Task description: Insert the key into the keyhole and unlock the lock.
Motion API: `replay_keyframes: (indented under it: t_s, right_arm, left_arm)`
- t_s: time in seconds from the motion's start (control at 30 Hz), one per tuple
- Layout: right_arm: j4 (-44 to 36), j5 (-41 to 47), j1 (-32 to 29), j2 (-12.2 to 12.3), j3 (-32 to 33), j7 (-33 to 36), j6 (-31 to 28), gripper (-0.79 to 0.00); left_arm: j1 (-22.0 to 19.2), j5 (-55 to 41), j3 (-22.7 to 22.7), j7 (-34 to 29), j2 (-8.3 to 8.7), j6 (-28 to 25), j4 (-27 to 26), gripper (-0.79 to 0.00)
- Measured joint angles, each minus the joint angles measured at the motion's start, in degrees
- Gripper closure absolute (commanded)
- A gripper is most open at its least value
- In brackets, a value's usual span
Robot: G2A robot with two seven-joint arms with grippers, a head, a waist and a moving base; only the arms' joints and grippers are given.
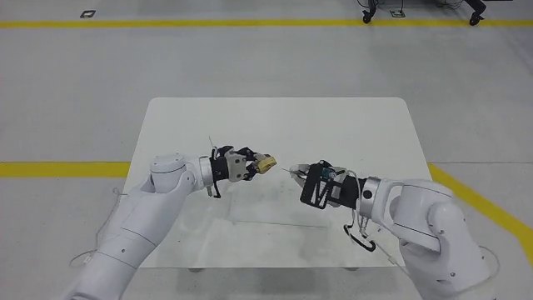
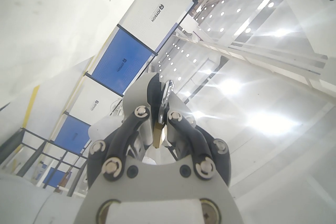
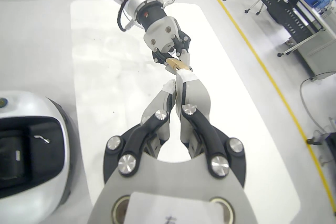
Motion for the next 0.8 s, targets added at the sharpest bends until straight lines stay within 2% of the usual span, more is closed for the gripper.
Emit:
replay_keyframes:
  t_s: [0.37, 0.6, 0.8]
  right_arm:
    - [-0.9, -19.6, 2.7, 0.8, -6.9, -4.2, -5.1, 0.000]
    - [-1.2, -28.7, 3.7, 1.0, -11.8, -5.6, -5.6, 0.000]
    - [-0.9, -33.0, 4.4, 1.2, -13.8, -5.4, -5.6, 0.000]
  left_arm:
    - [2.6, 1.0, -0.9, 11.4, 0.23, 4.6, -7.8, 0.000]
    - [3.1, 0.5, 0.4, 11.7, -0.06, 6.2, -8.7, 0.000]
    - [3.1, 0.8, 0.0, 11.6, 0.09, 6.3, -8.9, 0.000]
